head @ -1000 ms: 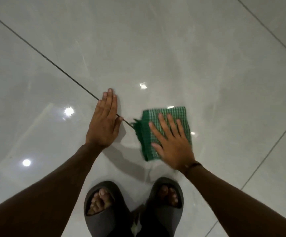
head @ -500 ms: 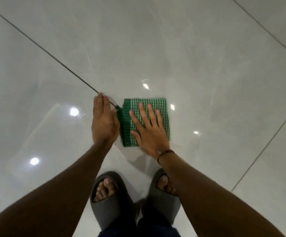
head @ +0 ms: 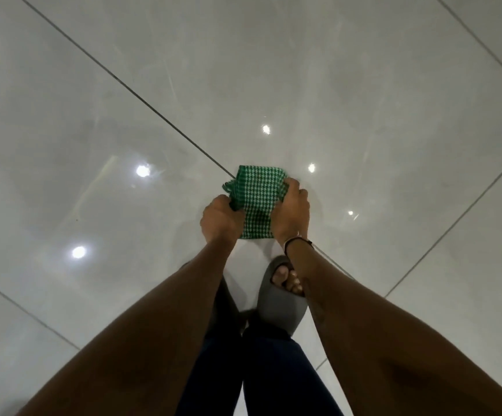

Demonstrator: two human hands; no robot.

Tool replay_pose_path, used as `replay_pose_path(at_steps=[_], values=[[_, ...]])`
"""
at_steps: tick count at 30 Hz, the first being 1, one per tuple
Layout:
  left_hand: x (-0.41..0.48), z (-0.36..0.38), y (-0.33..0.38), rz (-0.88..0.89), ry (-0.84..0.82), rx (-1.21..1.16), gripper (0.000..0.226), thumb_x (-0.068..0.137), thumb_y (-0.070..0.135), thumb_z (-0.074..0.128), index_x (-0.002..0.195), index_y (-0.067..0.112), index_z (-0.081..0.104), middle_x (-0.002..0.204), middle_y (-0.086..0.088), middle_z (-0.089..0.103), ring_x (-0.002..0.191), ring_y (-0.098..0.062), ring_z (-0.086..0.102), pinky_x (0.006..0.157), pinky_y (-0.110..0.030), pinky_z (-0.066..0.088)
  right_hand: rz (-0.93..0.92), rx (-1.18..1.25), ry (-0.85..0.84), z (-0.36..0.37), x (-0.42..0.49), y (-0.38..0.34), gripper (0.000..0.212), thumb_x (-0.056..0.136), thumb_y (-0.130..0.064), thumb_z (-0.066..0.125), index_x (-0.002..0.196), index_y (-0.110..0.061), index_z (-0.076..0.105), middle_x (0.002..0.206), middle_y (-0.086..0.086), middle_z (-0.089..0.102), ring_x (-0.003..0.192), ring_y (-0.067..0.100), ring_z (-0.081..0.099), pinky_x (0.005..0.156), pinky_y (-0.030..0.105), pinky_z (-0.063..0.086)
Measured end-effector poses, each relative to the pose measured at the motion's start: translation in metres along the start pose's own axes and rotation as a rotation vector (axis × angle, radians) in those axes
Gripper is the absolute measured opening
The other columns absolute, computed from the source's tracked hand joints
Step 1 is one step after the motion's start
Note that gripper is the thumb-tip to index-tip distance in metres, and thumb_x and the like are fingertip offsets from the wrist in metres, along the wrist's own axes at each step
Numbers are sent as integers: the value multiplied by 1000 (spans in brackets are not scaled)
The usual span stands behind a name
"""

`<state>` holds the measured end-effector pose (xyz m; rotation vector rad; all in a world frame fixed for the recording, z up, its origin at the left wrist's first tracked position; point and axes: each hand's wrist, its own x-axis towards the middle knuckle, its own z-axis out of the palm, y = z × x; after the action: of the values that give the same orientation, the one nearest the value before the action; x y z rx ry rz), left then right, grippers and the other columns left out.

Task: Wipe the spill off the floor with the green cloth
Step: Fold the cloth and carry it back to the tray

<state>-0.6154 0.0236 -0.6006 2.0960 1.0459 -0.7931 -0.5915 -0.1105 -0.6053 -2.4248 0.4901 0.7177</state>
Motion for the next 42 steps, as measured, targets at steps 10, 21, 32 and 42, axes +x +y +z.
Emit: replay_pose_path(at_steps=[10,21,32,42], values=[[-116,-186,129,-66,-119,-568,18,102,9,66,119,9,65,122,-14,74,113,-35,74,88,-46,66,242,588,-114,-229,-55,-128,38,99,9,66,133,-8,68,123,18,75,121,41,73,103,62,63],[-237,-484,456,315,-134,-824,20,98,6,74,118,9,71,107,-6,80,86,-17,77,66,-22,63,-105,816,107,-601,-46,-403,32,98,9,71,127,-6,72,105,10,71,107,36,74,104,61,63],[-92,-512,655,307,28,-744,17,103,7,69,119,0,69,108,-9,79,95,-24,77,70,-21,62,-126,749,92,-669,194,-536,27,93,8,78,104,-17,72,86,-1,71,96,22,70,110,49,61],[-7,-473,697,470,168,-234,31,100,14,74,99,-16,69,99,-38,74,96,-53,73,82,-50,56,-174,496,117,-640,293,-501,29,94,3,79,120,-6,70,94,7,72,97,26,71,111,49,59]])
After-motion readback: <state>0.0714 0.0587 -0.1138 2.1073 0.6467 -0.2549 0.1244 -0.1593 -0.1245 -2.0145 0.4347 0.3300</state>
